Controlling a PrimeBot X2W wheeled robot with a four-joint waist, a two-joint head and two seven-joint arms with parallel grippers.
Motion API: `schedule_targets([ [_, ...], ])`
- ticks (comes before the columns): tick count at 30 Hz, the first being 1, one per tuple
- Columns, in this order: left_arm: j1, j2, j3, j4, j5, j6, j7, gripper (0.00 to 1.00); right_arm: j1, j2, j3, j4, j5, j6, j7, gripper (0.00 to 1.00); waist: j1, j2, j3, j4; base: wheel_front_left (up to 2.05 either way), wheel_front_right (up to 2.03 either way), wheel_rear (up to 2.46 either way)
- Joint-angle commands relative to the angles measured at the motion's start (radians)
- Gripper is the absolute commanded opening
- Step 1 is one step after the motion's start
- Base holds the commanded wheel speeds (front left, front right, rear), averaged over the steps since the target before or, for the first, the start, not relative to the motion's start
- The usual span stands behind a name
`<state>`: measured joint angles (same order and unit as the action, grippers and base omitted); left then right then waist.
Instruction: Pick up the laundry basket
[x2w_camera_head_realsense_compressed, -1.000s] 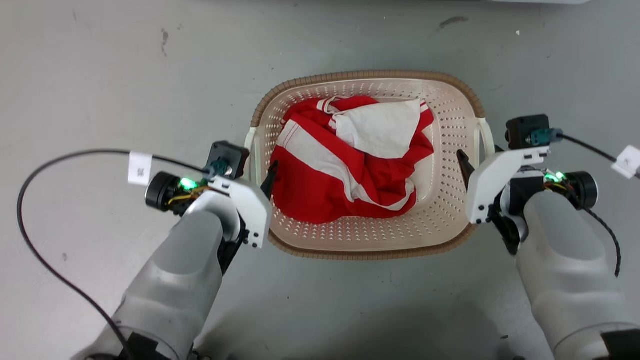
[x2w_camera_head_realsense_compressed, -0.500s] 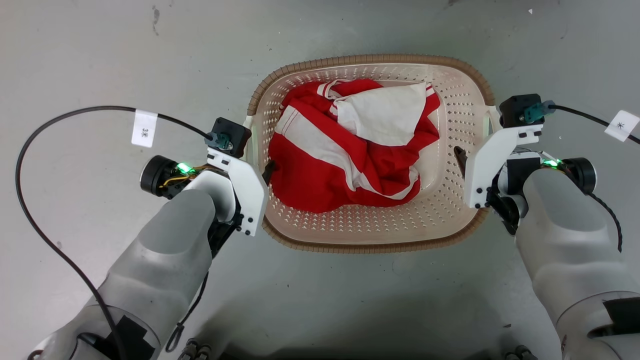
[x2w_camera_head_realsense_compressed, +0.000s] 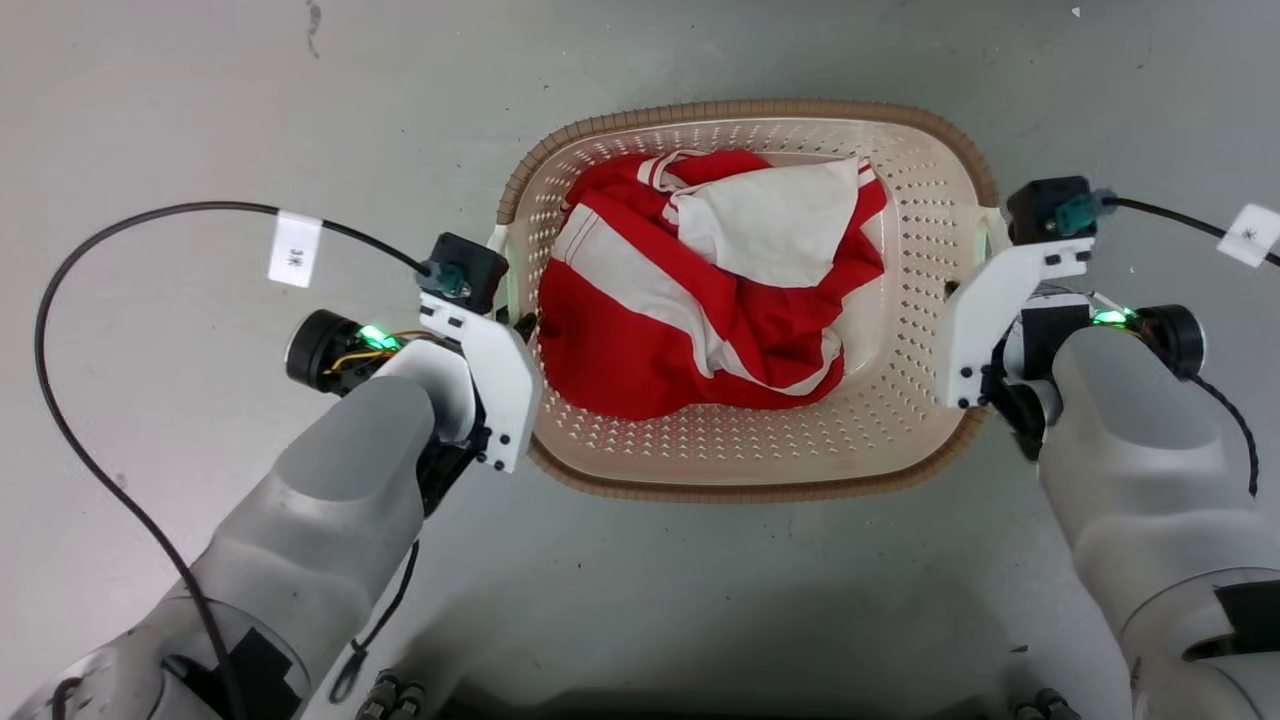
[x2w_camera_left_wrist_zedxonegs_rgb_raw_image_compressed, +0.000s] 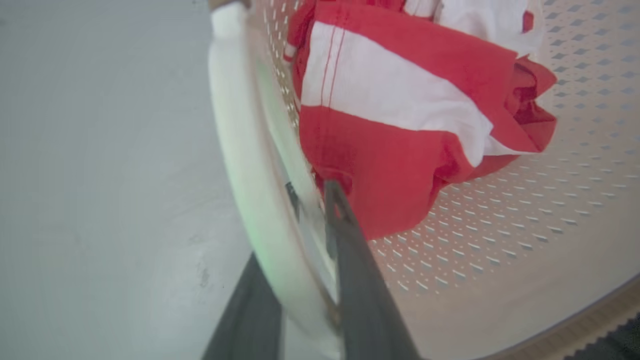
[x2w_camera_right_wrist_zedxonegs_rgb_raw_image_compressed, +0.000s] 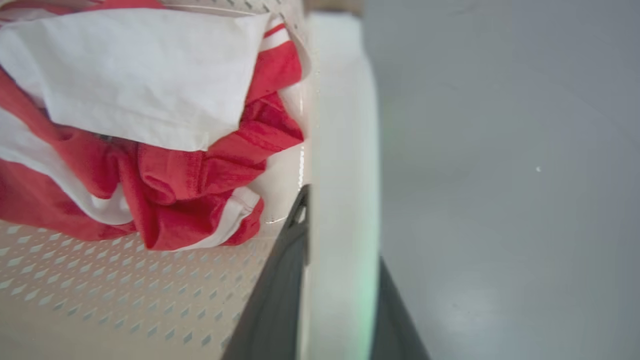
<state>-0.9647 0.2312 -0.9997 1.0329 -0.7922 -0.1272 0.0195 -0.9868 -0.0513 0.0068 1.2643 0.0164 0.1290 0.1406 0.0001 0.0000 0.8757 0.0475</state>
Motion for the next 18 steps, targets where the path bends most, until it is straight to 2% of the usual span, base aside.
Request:
schedule_targets([
  [1,-0.017,-0.001,-0.012,-0.009,-0.010,-0.005,-0.002,0.00,-0.015,0.005,0.003,0.003,-0.004,0.002,-0.005,0.00,-0.0001,0.0000,-0.002,0.002,0.00,0.00,0.00],
  [9,-0.028,0.022,-0.117,-0.049,-0.110,-0.006,0.061,0.00,0.008,0.003,0.021,0.013,0.018,0.002,0.033,0.00,-0.0001,0.0000,-0.071,0.004,0.00,0.00,0.00],
  [18,-0.004,0.109,-0.238,-0.143,-0.261,-0.006,0.256,0.00,0.044,0.003,0.184,0.017,0.149,0.002,0.240,0.00,-0.0001,0.0000,-0.274,-0.033,0.00,0.00,0.00],
])
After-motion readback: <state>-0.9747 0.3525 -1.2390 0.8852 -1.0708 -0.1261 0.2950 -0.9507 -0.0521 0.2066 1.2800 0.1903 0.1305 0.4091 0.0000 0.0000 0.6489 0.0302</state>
